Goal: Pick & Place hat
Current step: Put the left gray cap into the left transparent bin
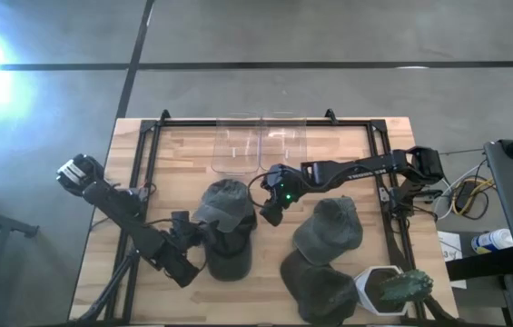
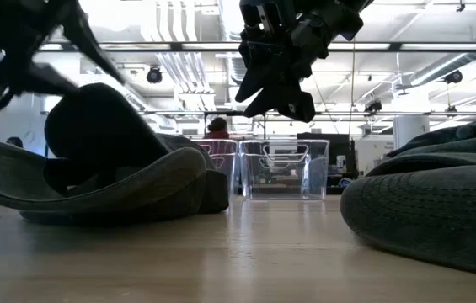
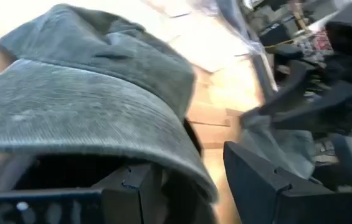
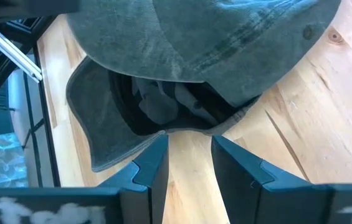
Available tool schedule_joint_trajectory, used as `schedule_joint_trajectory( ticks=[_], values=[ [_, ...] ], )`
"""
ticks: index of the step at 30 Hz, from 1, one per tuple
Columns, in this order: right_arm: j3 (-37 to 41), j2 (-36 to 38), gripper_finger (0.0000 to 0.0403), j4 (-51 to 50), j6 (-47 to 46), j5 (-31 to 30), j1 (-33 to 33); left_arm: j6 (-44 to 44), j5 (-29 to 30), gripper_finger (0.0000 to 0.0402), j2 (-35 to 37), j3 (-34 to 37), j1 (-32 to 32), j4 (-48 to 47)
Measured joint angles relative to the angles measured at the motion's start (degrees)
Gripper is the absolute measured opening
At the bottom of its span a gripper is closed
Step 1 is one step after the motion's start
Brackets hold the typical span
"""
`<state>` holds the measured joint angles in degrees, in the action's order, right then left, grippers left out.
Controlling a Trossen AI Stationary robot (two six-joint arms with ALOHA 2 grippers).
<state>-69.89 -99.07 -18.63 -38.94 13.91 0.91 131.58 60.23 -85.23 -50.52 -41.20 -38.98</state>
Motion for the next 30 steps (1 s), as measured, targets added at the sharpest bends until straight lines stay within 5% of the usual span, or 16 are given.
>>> schedule_joint_trajectory(
  ticks=[10, 19, 30],
  values=[
    [0.0, 0.0, 0.0118, -1.2, 0.0, 0.0, 0.0, -0.4, 0.3, 0.0147, 0.0, 9.2, 4.2, 11.0],
    [0.0, 1.4, 0.0118, -2.7, 2.9, -0.5, 0.0, -3.4, 1.3, 0.0012, 0.0, 11.0, 4.2, 16.8],
    [0.0, 12.0, 0.0118, -6.7, 7.8, -14.1, 0.6, -33.5, 13.8, 0.0006, 6.3, -4.2, 4.0, 17.0]
  ],
)
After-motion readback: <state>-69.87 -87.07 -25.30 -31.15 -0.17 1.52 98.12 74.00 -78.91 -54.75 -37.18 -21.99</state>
